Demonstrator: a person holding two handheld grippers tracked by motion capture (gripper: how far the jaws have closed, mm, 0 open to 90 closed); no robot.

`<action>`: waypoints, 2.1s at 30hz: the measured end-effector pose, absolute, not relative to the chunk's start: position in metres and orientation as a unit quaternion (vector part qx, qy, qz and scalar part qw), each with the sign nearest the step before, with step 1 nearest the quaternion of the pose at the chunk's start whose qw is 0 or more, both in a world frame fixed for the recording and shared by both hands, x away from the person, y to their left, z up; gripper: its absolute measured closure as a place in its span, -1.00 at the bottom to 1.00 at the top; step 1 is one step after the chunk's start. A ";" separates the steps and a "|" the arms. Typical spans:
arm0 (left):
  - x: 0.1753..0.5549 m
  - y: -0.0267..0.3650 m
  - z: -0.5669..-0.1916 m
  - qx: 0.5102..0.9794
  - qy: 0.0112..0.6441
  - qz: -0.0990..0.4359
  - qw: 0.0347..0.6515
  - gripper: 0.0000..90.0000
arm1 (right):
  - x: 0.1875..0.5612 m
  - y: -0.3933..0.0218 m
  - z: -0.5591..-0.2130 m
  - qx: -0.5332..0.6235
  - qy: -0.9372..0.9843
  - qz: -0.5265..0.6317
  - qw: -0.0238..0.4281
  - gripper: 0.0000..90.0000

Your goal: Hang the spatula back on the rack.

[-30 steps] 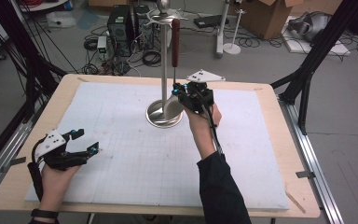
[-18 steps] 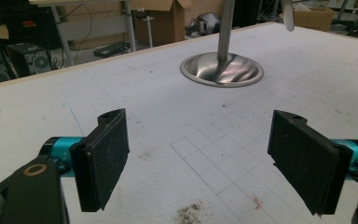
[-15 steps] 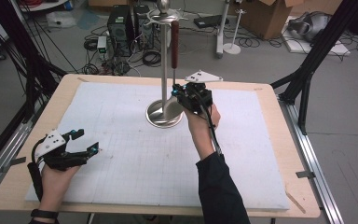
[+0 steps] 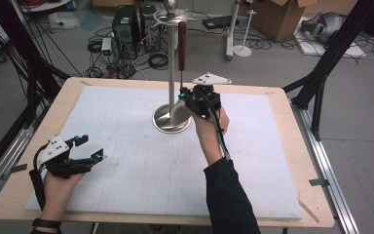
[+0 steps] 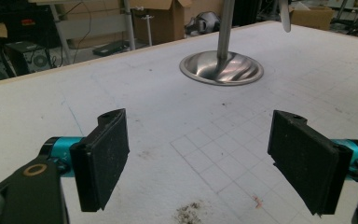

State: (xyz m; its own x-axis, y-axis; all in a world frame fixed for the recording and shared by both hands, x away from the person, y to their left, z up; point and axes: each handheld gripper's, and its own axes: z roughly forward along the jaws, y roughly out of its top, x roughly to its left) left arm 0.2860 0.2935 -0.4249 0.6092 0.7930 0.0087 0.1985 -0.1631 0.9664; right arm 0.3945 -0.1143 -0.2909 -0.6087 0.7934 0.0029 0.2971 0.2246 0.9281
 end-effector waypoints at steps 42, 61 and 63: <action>0.287 0.295 -0.427 0.712 0.351 0.269 0.546 -0.54 | 0.406 -0.110 -0.286 0.370 0.753 0.486 0.244 0.86; 0.286 0.295 -0.428 0.713 0.351 0.269 0.544 -0.54 | 0.408 -0.107 -0.285 0.367 0.752 0.487 0.250 0.86; 0.287 0.295 -0.428 0.713 0.350 0.268 0.546 -0.54 | 0.408 -0.107 -0.286 0.368 0.754 0.485 0.248 0.86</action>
